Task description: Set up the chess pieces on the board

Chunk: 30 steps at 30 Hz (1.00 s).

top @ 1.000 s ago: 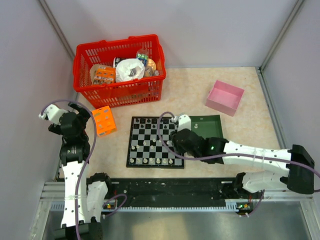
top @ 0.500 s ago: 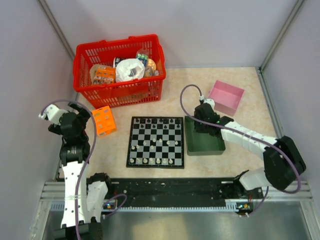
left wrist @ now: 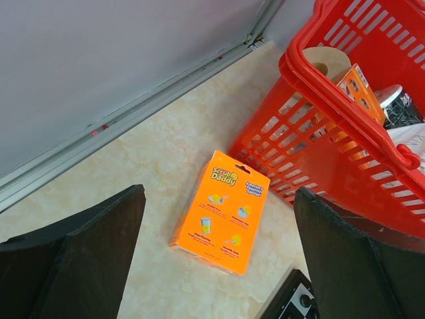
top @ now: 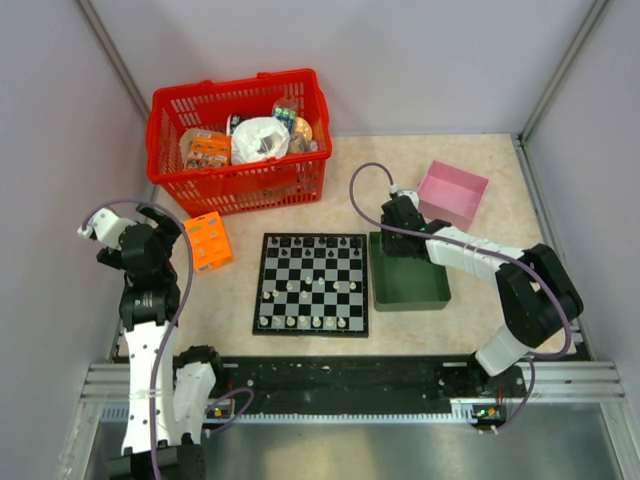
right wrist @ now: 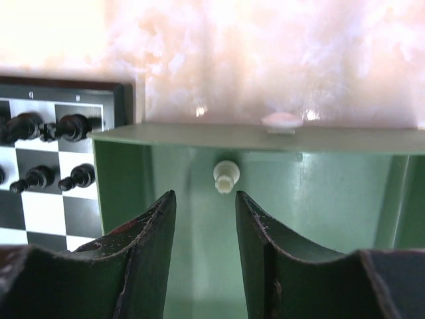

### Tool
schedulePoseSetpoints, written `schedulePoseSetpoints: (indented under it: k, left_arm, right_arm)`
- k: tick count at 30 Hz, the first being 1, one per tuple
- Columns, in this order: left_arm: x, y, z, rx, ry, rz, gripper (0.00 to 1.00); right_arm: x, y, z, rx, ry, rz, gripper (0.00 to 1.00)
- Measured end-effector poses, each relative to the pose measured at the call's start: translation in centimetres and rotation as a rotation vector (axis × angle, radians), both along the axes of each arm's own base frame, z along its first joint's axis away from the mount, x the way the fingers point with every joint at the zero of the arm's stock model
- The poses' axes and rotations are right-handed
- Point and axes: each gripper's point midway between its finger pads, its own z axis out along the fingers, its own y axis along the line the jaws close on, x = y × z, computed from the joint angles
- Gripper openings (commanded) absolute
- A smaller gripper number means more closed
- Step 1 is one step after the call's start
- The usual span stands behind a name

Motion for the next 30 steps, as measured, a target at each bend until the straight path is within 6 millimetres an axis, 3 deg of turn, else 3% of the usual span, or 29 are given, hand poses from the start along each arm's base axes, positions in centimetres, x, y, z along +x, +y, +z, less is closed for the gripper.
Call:
schedulePoseSetpoints:
  k: [16,30]
  left_arm:
    - [0.4,0.1,-0.4,-0.003,0.013,0.000,0.99]
    - [0.3,0.1,-0.4,-0.003,0.012,0.000,0.99]
  right_arm:
    - [1.9,-0.5,-0.9,-0.051,-0.011,-0.009,0.26]
    - [2.3,-0.8,-1.1,-0.066,-0.007,-0.009,0.31]
